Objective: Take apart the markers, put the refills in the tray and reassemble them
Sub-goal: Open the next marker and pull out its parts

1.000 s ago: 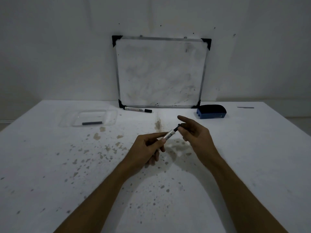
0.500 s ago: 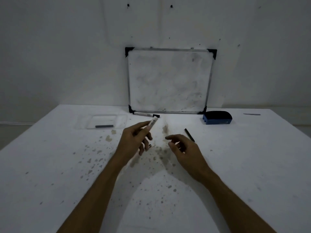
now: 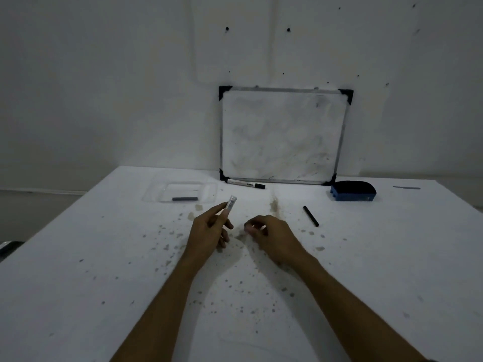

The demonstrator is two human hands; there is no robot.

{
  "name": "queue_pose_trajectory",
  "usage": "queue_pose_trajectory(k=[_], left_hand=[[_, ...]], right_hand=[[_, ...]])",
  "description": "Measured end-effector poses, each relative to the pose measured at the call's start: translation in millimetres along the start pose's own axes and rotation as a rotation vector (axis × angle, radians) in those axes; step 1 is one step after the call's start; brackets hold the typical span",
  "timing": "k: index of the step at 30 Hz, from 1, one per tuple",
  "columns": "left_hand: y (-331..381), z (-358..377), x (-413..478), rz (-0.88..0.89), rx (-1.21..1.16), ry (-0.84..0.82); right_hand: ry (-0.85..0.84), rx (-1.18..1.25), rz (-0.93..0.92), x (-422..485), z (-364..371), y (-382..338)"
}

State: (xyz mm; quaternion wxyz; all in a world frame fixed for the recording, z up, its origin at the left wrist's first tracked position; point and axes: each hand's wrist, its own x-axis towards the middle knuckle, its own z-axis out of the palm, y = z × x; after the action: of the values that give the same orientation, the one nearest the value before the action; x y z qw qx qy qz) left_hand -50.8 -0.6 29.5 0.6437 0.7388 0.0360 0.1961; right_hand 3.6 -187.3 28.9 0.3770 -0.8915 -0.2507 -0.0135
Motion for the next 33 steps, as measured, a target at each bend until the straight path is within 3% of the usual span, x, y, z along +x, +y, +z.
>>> queue_pose_trajectory(k=[6, 10, 20, 33], left_hand=[[12.3, 31.1, -10.4, 0.049, -0.046, -0.166], [27.6, 62.0, -1.8, 0.043, -0.099, -0.302], [-0.2, 66.6, 20.5, 0.014, -0.104, -0.256], [-3.5, 66.9, 29.1, -0.023, -0.077, -0.495]], right_hand=[[0.092, 0.921, 0.200, -10.3, -45.1, 15.7], [0.205, 1.299, 0.274, -14.4, -48.0, 34.7], [0.243, 1.348, 0.363, -5.7, -45.7, 48.7], [0.211, 1.346, 0.352, 0.0, -46.1, 47.6]])
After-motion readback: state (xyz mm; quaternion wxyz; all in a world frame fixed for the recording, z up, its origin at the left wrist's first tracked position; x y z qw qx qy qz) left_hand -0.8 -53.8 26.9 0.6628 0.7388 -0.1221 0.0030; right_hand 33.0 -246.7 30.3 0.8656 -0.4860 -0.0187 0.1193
